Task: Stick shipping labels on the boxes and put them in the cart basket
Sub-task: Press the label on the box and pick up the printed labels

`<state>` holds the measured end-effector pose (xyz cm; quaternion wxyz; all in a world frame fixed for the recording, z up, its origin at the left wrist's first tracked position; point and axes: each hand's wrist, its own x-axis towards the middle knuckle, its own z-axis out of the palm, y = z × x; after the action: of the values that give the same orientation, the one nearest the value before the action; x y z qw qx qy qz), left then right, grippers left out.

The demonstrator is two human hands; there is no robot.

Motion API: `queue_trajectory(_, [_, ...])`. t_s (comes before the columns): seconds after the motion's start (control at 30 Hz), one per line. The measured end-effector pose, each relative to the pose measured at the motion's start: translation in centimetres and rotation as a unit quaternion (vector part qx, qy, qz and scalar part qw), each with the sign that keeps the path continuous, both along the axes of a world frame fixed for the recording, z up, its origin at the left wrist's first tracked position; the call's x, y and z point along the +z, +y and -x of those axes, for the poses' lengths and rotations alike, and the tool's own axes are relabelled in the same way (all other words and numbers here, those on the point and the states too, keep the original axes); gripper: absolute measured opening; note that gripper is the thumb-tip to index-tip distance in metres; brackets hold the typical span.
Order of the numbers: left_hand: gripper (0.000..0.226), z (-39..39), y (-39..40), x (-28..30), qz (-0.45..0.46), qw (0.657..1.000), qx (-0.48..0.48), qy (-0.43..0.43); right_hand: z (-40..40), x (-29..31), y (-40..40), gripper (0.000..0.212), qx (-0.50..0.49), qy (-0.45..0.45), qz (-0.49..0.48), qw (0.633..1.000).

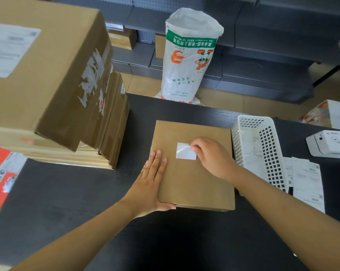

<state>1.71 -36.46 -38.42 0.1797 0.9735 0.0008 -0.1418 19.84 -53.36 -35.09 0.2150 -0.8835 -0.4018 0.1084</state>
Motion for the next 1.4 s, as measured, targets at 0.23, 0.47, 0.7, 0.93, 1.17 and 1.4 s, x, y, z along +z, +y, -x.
queue_trajectory(0.23, [0.128,0.0,-0.2,-0.1,-0.007,1.0,0.003,0.004,-2.2,1.8,1.2,0.013,-0.177,0.091,-0.097,0.975])
queue_trajectory(0.47, [0.129,-0.1,-0.2,0.0,-0.012,1.0,0.004,0.011,-10.3,9.1,0.1,0.019,-0.3,0.031,-0.195,0.933])
queue_trajectory(0.7, [0.129,-0.2,-0.2,0.2,-0.002,1.0,0.008,0.018,-4.9,4.3,-0.1,0.014,-0.272,0.211,-0.175,0.922])
queue_trajectory(0.93, [0.131,-0.2,-0.2,0.6,-0.003,1.0,0.011,0.012,-2.3,4.1,-0.1,0.012,-0.235,0.297,-0.106,0.919])
queue_trajectory(1.17, [0.113,-0.6,-0.4,1.8,-0.033,0.999,0.025,-0.004,-0.1,5.1,-0.4,0.018,-0.314,0.514,-0.188,0.776])
queue_trajectory(1.4, [0.081,-4.1,-2.7,5.9,0.088,0.988,0.042,-0.12,2.4,5.0,-1.3,0.014,-0.284,0.571,-0.182,0.749])
